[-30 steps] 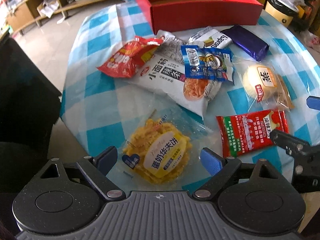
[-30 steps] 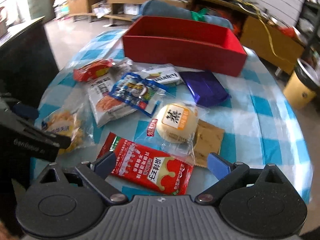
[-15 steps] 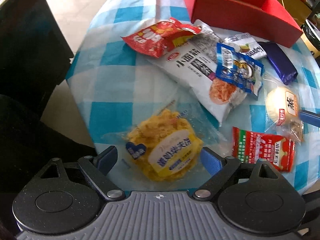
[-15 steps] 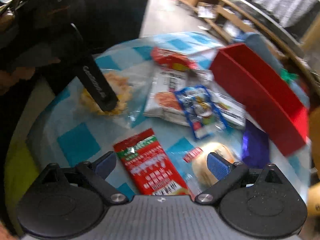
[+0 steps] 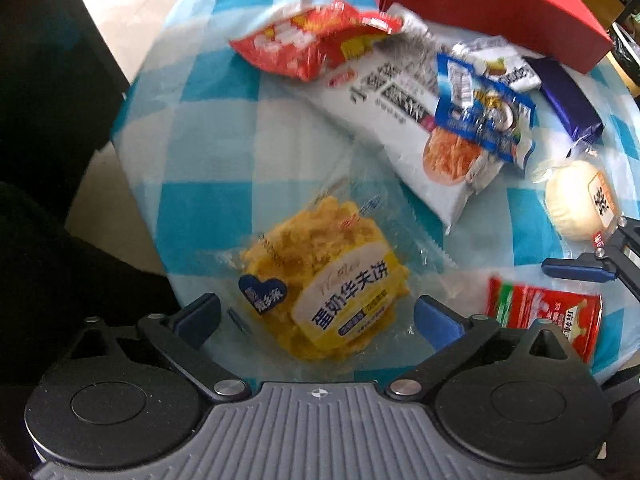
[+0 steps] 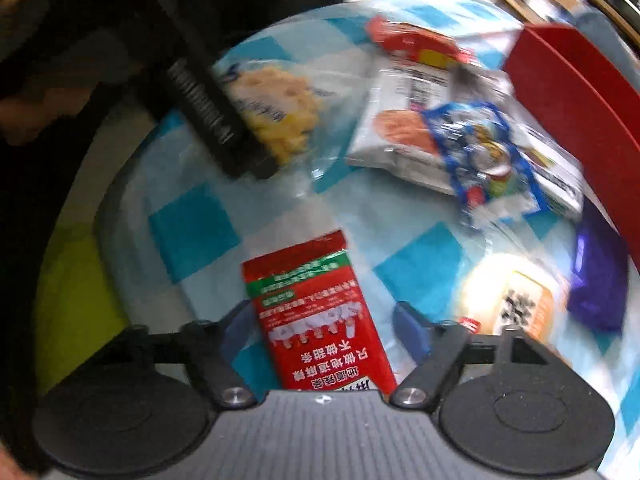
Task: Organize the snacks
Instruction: 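Move the right tool to the red sachet while the left tool approaches the yellow waffle bag, then close the right tool on the red sachet while the left tool grasps the yellow waffle bag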
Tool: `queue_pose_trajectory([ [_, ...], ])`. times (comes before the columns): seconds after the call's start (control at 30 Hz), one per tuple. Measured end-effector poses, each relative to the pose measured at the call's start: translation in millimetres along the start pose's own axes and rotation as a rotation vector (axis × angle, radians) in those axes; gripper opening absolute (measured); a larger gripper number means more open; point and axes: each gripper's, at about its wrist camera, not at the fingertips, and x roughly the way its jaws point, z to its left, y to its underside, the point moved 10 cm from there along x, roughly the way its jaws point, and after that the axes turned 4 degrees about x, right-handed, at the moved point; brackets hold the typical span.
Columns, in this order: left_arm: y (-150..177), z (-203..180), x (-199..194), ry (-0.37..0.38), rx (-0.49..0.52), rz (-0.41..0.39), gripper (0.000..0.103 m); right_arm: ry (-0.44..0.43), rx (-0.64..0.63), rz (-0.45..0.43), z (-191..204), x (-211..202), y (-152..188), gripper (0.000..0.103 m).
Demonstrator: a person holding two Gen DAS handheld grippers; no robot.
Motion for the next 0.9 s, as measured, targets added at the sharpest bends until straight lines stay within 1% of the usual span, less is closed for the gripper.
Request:
queue_pose_trajectory([
  [0.03,1.3,0.5,1.9,0.014,-0.004,0.011,0.103,0.02,0.028,0.004,-2.9,-0.9,-1.5,0.052],
  [0.1,2.0,1.7,4.2,0.029,-0.013,0.023,0.103,0.029,0.073,0.012,-6.4,-0.8,-2.9,0.05],
  [0.2,-1.9,6.2,2.4,0.031,-0.04,0.014,0.101,0.055,0.12,-0.005,-7.4,0.9,-2.5,0.049],
  [0.33,-8.3,10.8,1.5,0.017,-0.078,0.004,0.101,0.057,0.22,-0.048,-19.2,-2.5,-4.5,0.047],
  [0.43,-13.2,8.2,-1.8,-0.016,-0.047,-0.003,0.101,0.036,0.277,-0.063,-29.5,-8.9,-3.3,0.046],
  [0.53,-16.8,1.9,-3.3,-0.047,0.004,0.014,0.101,0.042,0.289,-0.075,-32.5,-12.4,-2.7,0.046],
  [0.63,-22.4,-1.3,3.9,-0.074,-0.014,0.018,0.103,0.061,0.294,-0.075,-31.4,-11.4,-6.6,0.047],
  [0.73,-33.5,-4.5,2.7,-0.093,-0.033,-0.014,0.103,0.073,0.292,-0.086,-28.6,-15.6,-3.4,0.048],
  [0.83,-38.9,-5.3,-9.1,-0.14,0.05,-0.024,0.099,0.082,0.293,-0.092,-26.5,-14.6,-2.1,0.052],
  [0.9,-37.9,-6.1,-20.7,-0.152,0.116,-0.027,0.099,0.071,0.285,-0.088,-22.9,-11.4,-2.6,0.059],
])
